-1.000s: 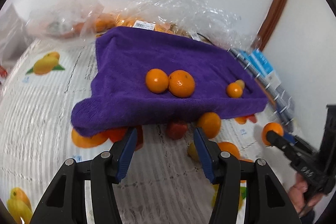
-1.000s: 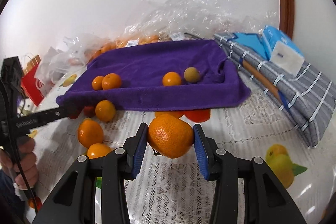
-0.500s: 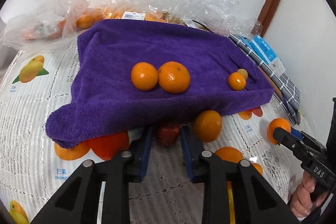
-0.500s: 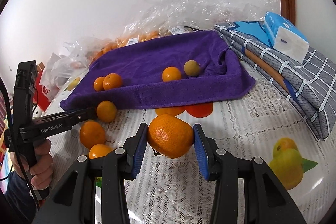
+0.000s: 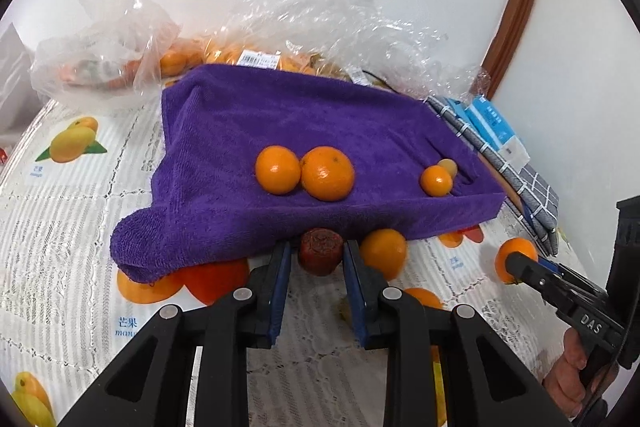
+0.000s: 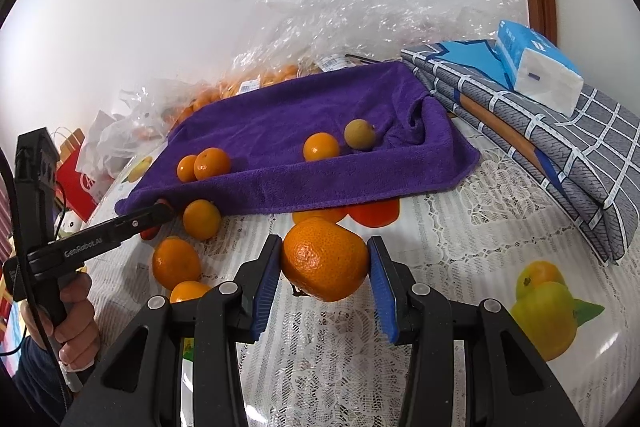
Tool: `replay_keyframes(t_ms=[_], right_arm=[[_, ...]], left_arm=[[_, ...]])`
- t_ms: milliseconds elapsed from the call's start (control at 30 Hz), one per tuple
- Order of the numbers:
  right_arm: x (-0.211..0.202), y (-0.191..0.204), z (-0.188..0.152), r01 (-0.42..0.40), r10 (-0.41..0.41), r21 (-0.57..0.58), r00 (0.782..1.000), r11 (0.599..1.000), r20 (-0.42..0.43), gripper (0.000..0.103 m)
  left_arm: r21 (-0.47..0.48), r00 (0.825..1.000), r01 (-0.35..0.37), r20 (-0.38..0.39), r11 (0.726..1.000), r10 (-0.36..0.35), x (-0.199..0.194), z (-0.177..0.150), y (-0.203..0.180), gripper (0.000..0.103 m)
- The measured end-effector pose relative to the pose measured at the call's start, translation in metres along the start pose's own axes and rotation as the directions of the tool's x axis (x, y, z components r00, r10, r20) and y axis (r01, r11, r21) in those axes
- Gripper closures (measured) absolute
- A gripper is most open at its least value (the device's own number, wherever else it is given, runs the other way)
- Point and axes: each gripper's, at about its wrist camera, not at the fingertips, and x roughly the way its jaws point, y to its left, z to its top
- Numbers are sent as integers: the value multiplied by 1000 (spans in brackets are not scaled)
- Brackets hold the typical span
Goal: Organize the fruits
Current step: 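Grasp the small red fruit with the left tool while the right tool holds its orange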
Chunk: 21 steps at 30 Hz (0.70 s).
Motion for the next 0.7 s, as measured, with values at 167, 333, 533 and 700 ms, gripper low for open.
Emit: replay_keyframes(t_ms=[167,333,533,700], right_arm=[[-2,-3,1,14,-14,22,1000,1000,13,60],[-3,-4,1,24,-24,25,1000,999,19,60],[-3,-4,1,28,-28,25,999,999,22,60],[-5,-6,1,32,-33,31,999,999,28,60]], left_arm=[[38,997,-5,72,999,2,-13,-1,-10,77],[37,993,34,115,999,-38,-25,1,-10,77],[1,992,40,123,999,-40,-28,4,-3,77],[-25,990,28,137,999,-24,-29,5,2,77]])
